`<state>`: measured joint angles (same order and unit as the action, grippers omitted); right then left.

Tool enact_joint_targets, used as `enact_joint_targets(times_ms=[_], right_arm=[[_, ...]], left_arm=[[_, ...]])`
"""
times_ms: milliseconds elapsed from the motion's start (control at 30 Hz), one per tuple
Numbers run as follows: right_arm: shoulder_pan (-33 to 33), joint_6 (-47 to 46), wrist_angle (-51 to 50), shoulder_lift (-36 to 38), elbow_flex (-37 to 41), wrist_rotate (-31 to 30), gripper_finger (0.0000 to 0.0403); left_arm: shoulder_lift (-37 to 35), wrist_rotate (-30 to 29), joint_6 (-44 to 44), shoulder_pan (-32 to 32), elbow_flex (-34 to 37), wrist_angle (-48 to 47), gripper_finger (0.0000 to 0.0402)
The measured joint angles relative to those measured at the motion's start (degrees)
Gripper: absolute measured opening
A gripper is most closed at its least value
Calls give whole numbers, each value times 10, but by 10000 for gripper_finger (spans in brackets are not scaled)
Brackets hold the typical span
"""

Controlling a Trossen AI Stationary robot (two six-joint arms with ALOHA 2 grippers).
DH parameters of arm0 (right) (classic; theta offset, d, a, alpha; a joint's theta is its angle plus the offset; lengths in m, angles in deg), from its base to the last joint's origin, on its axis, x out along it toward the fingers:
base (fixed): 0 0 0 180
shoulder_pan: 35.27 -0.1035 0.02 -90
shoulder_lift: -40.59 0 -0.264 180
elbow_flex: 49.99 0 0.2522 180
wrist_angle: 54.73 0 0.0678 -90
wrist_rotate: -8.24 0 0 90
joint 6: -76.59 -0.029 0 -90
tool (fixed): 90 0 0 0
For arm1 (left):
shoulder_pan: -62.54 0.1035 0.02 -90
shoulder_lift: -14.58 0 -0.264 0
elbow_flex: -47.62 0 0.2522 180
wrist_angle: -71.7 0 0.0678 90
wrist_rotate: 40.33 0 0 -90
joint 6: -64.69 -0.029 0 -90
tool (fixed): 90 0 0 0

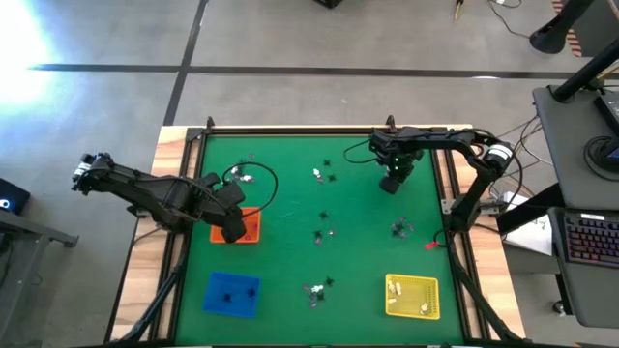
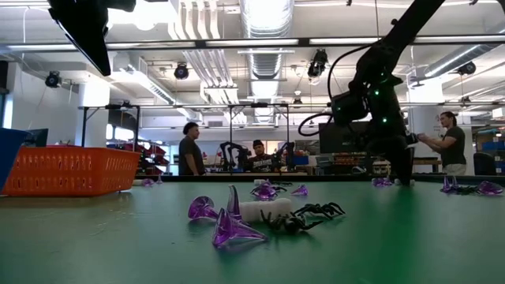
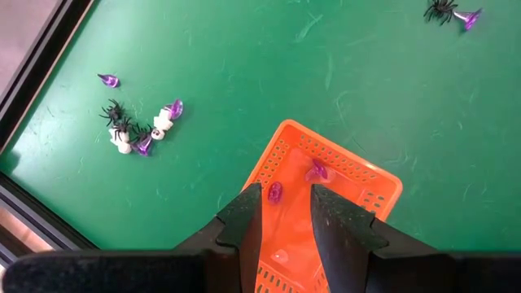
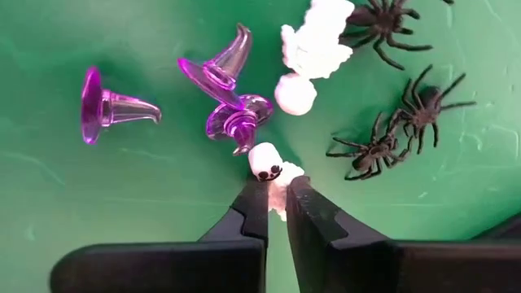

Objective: Sort Halloween decoration
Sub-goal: Put the white skeleton toy into the yellow bin

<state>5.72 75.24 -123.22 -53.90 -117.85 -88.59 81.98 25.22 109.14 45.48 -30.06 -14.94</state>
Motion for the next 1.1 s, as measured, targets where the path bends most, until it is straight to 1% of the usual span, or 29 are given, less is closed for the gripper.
enact_joint_targets(times_ms=[133, 233, 367, 700, 833, 900, 1100], right_arm=[[1, -32, -20, 23, 4, 3, 13], [1, -54, -24, 58, 3, 26, 11], [-1, -86, -38, 104, 3, 35, 11], [-20, -170, -38, 229, 2, 102, 12], [-41, -209, -44, 268, 2, 130, 12], [-58, -237, -53, 283, 2, 134, 12], [-136, -344, -76, 312, 2, 133, 12]], left_arm=[[0, 0, 0, 0, 0, 0, 89], [0, 1, 0, 0, 0, 1, 89], [0, 1, 6, 0, 0, 3, 89], [0, 1, 40, 0, 0, 5, 89], [0, 1, 41, 0, 0, 7, 89], [0, 1, 41, 0, 0, 7, 89], [0, 0, 29, -2, 0, 7, 89]])
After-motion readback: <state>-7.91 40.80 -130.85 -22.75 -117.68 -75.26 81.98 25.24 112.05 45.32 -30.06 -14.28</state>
